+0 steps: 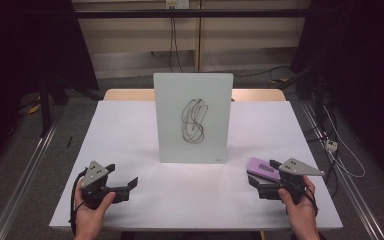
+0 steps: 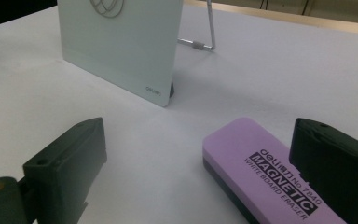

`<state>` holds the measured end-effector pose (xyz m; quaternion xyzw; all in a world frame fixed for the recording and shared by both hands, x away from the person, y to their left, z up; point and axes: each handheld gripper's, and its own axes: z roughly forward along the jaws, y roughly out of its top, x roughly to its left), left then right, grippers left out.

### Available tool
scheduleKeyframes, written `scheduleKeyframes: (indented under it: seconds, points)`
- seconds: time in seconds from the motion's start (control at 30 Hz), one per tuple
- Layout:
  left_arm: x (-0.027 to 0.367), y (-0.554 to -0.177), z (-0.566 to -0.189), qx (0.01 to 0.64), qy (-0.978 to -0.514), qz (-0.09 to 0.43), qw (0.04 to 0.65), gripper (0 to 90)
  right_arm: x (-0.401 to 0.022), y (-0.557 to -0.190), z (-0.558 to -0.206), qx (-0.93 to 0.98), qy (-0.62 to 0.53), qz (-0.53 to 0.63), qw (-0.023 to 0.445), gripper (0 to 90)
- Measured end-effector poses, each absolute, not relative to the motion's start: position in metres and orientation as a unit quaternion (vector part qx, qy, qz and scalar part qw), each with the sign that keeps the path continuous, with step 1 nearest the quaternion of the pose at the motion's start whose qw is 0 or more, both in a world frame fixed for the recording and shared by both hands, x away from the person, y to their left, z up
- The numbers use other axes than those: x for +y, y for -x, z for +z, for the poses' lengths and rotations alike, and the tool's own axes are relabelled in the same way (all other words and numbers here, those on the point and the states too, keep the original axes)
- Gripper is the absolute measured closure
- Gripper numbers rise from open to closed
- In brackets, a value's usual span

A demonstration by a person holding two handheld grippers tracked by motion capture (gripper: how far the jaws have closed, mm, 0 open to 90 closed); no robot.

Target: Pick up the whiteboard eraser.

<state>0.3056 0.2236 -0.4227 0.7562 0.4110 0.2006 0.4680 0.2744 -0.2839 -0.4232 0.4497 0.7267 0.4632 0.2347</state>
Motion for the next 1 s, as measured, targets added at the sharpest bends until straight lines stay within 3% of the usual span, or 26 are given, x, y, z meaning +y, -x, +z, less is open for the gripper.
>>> scheduleKeyframes:
  seconds: [0.17,1.0]
  points:
    - [0.221,-0.306,-0.423,0.406,-0.762,0.199,0.463,7.3,-0.287,-0.274,-0.422,0.716,-0.467,0.465,0.230,8.2]
    - [0.214,-0.308,-0.424,0.389,-0.776,0.182,0.461,7.6,-0.304,-0.325,-0.394,0.772,-0.437,0.423,0.183,5.4]
